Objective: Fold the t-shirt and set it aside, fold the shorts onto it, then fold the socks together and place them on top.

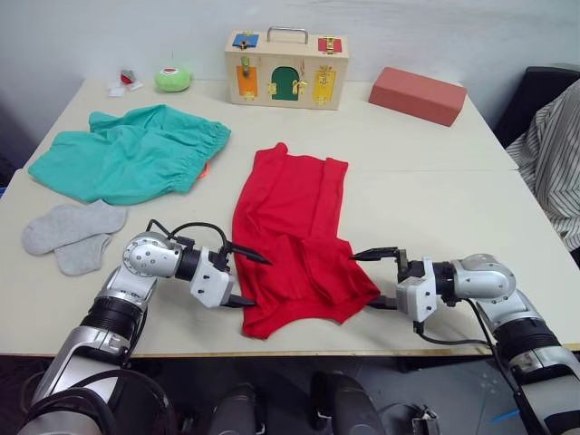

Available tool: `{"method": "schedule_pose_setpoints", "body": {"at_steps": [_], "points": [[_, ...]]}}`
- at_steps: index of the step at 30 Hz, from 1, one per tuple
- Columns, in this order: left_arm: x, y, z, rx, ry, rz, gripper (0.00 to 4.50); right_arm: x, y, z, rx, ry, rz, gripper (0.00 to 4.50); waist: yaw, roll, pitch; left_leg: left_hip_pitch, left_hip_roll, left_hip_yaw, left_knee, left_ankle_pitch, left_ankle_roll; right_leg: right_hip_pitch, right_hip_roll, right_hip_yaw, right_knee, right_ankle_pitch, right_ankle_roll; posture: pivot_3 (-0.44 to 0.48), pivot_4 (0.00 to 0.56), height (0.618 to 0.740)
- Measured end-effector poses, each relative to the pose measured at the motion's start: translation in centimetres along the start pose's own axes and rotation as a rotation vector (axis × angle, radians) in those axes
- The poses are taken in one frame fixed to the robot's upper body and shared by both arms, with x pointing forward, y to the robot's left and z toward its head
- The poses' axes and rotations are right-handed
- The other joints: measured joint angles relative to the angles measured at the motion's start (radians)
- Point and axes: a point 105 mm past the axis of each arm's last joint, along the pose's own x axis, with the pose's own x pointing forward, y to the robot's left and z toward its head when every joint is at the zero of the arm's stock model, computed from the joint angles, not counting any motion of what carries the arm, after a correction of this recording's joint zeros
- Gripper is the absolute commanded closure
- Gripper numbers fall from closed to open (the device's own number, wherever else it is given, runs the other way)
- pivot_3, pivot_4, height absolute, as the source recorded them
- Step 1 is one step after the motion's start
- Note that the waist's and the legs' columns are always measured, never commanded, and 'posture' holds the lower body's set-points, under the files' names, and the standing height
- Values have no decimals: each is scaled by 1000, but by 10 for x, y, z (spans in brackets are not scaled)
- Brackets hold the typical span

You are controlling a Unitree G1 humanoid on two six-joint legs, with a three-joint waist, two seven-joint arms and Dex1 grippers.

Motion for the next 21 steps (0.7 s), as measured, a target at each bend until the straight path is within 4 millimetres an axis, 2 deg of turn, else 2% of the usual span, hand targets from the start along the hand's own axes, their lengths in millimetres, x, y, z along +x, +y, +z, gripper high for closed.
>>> {"method": "schedule_pose_setpoints", "body": {"at_steps": [4,7,9,12,17,21], "points": [[-3,-7,-2,18,7,-33,2011,5,6,1,8,-11,27,2436,-1,1,-1,0,0,0,0,0,0,0,0,0,0,0,0,0,150,740],[-14,-10,-8,-19,37,-29,2017,7,10,1,16,-9,39,3412,-2,1,0,0,0,0,0,0,0,0,0,0,0,0,0,0,150,740],[-22,-12,-11,-47,52,-33,2017,8,11,0,29,-4,45,3412,-2,1,0,0,0,0,0,-1,0,0,0,0,0,0,0,0,150,740],[-31,-14,-13,-107,59,-50,1463,8,10,-1,39,0,38,3446,-1,1,0,-1,0,-1,0,-1,1,0,0,0,0,0,0,0,150,740],[-37,-12,-13,-126,64,-36,17,9,11,-1,79,6,20,3446,-1,2,0,-1,0,-1,0,-1,1,0,0,0,0,0,0,0,150,740],[-36,-9,-13,-83,72,-20,17,10,10,-2,100,10,15,3446,0,2,0,-1,0,-1,0,-2,1,0,-1,0,0,0,0,0,150,740]]}}
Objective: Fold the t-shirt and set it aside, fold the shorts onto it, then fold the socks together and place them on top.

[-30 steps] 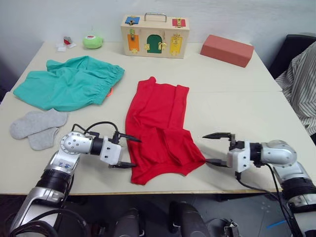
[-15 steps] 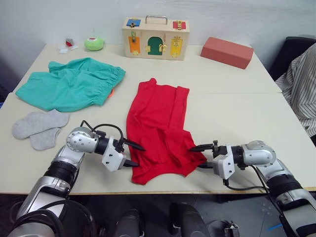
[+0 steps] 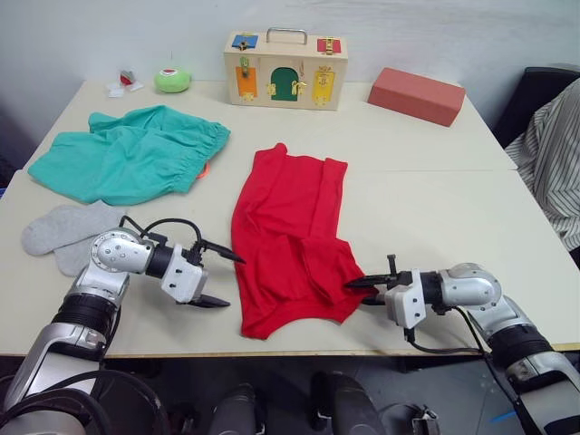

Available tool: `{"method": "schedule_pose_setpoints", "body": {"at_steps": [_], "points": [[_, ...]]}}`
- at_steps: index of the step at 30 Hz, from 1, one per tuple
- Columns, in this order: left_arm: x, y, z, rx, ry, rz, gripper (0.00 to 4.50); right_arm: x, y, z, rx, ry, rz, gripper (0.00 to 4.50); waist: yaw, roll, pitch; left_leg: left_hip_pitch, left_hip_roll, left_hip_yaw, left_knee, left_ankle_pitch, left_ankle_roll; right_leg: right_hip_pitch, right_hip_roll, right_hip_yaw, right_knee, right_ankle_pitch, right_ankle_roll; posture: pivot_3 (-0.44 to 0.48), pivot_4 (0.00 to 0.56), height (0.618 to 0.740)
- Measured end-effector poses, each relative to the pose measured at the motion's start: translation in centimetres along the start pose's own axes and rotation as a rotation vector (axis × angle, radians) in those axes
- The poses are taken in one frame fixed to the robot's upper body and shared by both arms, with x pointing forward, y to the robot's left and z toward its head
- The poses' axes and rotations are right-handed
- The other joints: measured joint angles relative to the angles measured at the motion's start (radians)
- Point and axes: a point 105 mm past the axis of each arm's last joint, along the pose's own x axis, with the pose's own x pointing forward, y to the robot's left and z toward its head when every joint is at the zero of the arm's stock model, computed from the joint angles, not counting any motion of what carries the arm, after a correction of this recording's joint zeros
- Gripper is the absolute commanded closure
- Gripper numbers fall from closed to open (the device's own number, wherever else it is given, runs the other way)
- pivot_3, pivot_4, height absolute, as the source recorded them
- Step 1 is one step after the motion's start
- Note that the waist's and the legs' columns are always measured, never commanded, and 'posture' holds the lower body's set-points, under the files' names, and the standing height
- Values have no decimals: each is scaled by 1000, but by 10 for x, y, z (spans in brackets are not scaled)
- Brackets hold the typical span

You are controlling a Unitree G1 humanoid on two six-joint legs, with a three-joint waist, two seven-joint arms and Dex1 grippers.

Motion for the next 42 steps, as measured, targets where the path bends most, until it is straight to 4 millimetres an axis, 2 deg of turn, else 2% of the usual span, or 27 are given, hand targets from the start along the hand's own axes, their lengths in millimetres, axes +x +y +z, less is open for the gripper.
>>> {"method": "schedule_pose_setpoints", "body": {"at_steps": [6,9,12,18,22,25,30,33,38,42], "points": [[9,11,2,164,30,32,17,0,-1,-1,2,6,-10,3446,8,2,-1,1,-1,-1,0,0,1,1,-2,-1,0,0,1,0,150,740],[20,18,3,208,22,53,17,0,-1,-1,1,9,-12,3446,16,4,-2,1,-2,-1,0,0,2,2,-3,-1,0,1,1,0,150,740],[32,20,5,237,0,64,17,0,-1,-2,9,15,-15,3446,28,9,-5,1,-3,-1,1,-1,3,2,-3,0,-1,1,1,0,150,740],[40,21,6,245,-18,77,17,0,-2,-3,13,22,-22,3446,33,17,-10,1,-3,-1,1,-4,9,4,-4,-1,-3,2,3,0,150,740],[46,18,8,225,-46,58,915,1,-2,-3,13,22,-27,3446,31,17,-10,1,-3,-1,1,-4,10,3,-4,-1,-3,2,3,0,150,740],[52,12,9,201,-63,35,1920,1,-3,-3,13,21,-29,3446,29,17,-10,1,-3,-1,1,-4,9,3,-4,-1,-4,2,3,0,150,740],[59,6,9,176,-80,0,3525,1,2,-4,33,22,-27,4500,30,17,-10,0,-3,-1,1,-5,10,3,-4,-2,-5,2,3,0,150,740],[60,3,9,172,-82,-14,4454,1,4,-3,50,16,-34,4500,30,17,-10,0,-3,-1,1,-6,12,3,-4,-2,-5,2,3,0,150,740],[58,3,8,148,-78,3,4489,-3,7,-1,60,18,-32,4500,27,20,-11,0,-3,-1,0,-6,12,3,-4,-2,-5,1,3,0,150,740],[49,-9,13,81,-109,6,4489,-10,13,6,68,18,-14,4500,14,21,-10,-1,-2,0,-1,-8,7,1,-3,-2,-5,-1,2,0,150,740]]}}
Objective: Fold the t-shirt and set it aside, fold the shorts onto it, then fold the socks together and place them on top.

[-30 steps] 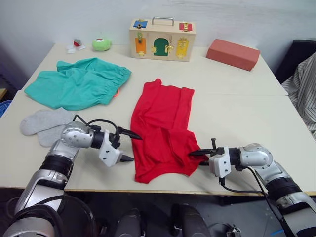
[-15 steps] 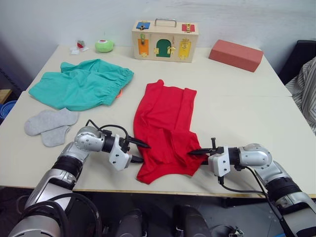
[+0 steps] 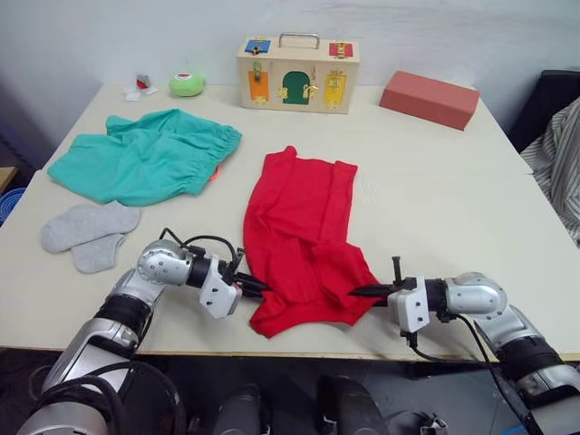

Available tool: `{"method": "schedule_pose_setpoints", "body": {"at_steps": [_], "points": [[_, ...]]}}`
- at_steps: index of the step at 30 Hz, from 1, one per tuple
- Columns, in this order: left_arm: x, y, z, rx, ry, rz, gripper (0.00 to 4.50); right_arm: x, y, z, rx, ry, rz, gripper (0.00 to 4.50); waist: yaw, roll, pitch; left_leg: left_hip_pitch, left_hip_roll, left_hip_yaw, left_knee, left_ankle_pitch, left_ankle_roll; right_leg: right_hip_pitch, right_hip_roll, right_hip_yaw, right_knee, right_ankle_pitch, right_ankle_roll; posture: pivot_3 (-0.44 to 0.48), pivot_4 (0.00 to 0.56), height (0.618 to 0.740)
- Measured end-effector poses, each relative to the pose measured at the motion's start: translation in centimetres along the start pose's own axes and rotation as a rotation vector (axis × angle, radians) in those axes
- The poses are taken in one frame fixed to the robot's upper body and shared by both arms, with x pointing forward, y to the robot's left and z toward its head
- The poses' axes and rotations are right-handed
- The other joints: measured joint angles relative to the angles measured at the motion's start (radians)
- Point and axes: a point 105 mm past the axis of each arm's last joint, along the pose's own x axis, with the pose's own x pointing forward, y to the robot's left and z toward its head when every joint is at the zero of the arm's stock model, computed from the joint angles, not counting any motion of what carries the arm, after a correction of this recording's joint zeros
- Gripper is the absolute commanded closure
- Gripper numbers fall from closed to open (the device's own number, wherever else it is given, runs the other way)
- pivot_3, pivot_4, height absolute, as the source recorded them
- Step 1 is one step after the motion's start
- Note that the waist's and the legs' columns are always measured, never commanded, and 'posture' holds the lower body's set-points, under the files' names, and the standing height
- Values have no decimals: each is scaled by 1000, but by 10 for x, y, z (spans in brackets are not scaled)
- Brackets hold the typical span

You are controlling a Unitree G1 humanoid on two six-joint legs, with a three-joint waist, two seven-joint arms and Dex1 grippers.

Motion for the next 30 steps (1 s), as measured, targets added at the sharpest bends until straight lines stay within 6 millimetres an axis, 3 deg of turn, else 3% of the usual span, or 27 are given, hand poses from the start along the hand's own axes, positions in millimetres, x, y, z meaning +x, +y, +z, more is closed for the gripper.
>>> {"method": "schedule_pose_setpoints", "body": {"at_steps": [6,13,23,26,30], "points": [[-19,-40,29,-189,-105,-48,4489,-24,12,17,47,7,9,4500,-15,-2,4,-1,0,0,-6,1,-4,-2,1,-1,0,-4,-1,0,150,740],[-30,-52,57,-286,-161,-20,4489,-31,26,46,147,-34,20,4500,2,-2,5,1,0,-1,-7,-4,-3,-1,0,0,-2,-4,-1,0,150,740],[-30,-69,66,-402,-162,-14,4489,-31,58,68,302,-43,162,4500,14,-3,6,0,0,-1,-11,-3,-2,-3,1,-1,-5,-5,-2,0,150,740],[-35,-64,65,-484,-159,7,4489,-31,48,74,355,-55,185,4500,15,-4,8,0,0,-1,-11,-3,-3,-3,1,-1,-5,-5,-2,0,150,740],[-51,-48,61,-678,-165,80,4489,-32,14,79,405,-81,156,4500,14,-4,9,0,0,-2,-11,-3,-3,-3,1,-1,-5,-4,-2,0,150,740]]}}
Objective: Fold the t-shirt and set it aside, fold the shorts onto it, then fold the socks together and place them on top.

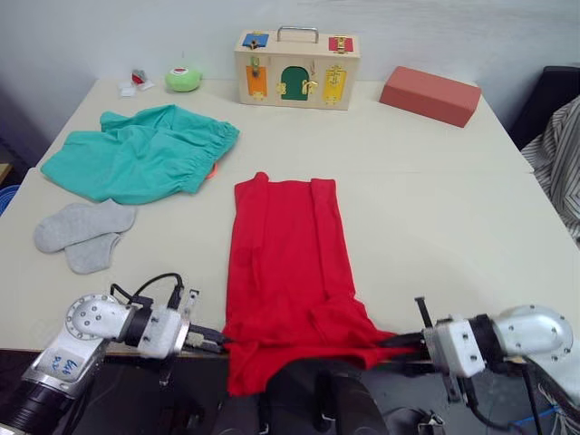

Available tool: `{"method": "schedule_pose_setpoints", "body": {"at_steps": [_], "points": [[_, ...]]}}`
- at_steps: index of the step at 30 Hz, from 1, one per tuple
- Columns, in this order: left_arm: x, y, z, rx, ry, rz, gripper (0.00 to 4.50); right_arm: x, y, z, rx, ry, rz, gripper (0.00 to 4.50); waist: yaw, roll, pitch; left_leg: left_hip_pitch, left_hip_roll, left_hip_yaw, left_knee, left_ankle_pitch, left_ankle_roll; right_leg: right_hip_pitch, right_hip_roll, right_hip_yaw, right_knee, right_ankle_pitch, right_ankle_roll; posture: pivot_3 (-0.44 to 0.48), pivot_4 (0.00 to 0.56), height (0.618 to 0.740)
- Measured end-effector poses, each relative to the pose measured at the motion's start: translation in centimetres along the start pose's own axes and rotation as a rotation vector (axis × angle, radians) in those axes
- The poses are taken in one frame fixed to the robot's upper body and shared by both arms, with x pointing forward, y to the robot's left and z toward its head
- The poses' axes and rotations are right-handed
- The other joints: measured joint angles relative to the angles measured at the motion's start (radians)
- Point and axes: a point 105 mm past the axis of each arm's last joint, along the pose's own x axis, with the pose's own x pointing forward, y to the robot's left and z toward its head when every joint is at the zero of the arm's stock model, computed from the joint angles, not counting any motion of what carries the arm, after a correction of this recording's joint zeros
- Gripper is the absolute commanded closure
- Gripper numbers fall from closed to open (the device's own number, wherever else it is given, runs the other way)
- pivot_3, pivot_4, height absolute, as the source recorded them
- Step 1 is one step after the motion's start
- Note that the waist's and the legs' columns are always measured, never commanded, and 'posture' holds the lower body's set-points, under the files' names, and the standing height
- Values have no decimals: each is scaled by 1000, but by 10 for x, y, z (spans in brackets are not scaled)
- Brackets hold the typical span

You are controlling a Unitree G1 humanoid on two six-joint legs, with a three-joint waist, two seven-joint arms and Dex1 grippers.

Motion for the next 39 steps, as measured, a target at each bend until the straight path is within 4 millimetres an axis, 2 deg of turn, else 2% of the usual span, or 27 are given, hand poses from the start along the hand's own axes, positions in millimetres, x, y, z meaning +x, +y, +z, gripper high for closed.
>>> {"method": "schedule_pose_setpoints", "body": {"at_steps": [4,5,8,9,10,11,13,16,22,25,29,38,39], "points": [[-11,17,10,-121,-45,78,4489,-6,-30,16,37,-34,-44,4500,0,0,1,-2,0,0,0,2,2,-2,0,0,0,0,0,0,150,740],[-14,24,14,-151,-61,103,4489,-8,-41,21,43,-52,-65,4500,0,0,1,-3,0,0,0,4,-2,-3,0,-1,0,0,0,0,150,740],[-21,44,21,-226,-113,182,4489,-9,-69,24,55,-88,-127,4500,0,-1,1,-3,0,0,0,5,-3,-2,0,-1,-1,0,0,0,150,740],[-24,65,32,-228,-166,251,4489,-14,-93,30,39,-112,-198,4500,0,-1,5,-8,-1,0,1,7,-2,-7,0,0,0,3,2,0,150,740],[-33,84,34,-298,-228,334,4489,-14,-114,27,50,-118,-250,4500,0,-3,5,-7,-1,1,0,9,-5,-7,0,-1,1,2,1,0,150,740],[-33,121,48,-348,-346,424,4489,-10,-158,29,61,-147,-368,4500,-3,-4,9,-18,-2,2,9,14,-2,-15,2,-1,6,6,4,0,150,740],[-34,141,54,-388,-393,464,4489,-5,-185,26,75,-123,-437,4500,-3,-6,10,-21,-2,2,11,17,-4,-18,2,-1,11,7,4,0,150,740],[-36,164,45,-474,-426,546,4489,3,-215,7,138,-72,-539,4500,-10,-7,10,-22,-3,4,12,17,-3,-18,3,-4,11,7,4,0,150,740],[-36,192,20,-539,-393,696,4489,18,-247,-7,174,-1,-636,4500,-28,-7,10,-27,-3,4,13,17,-2,-22,3,-4,11,8,5,0,150,740],[-37,204,15,-558,-388,760,4489,25,-257,-12,219,18,-682,4500,-30,-7,10,-30,-2,4,14,17,-2,-25,3,-5,13,8,5,0,150,740],[-40,216,7,-570,-374,835,4489,33,-261,-23,286,25,-724,4500,-33,-7,10,-31,-2,4,14,17,-3,-26,3,-5,14,8,5,0,150,740],[-45,230,-14,-616,-333,981,4489,49,-269,-23,368,12,-770,4500,-51,-7,10,-32,-2,4,14,17,-3,-27,3,-6,14,8,5,0,150,740],[-44,231,-16,-626,-335,984,4259,51,-269,-25,393,8,-773,4265,-53,-7,10,-32,-2,4,14,17,-3,-27,3,-6,14,8,5,0,150,740]]}}
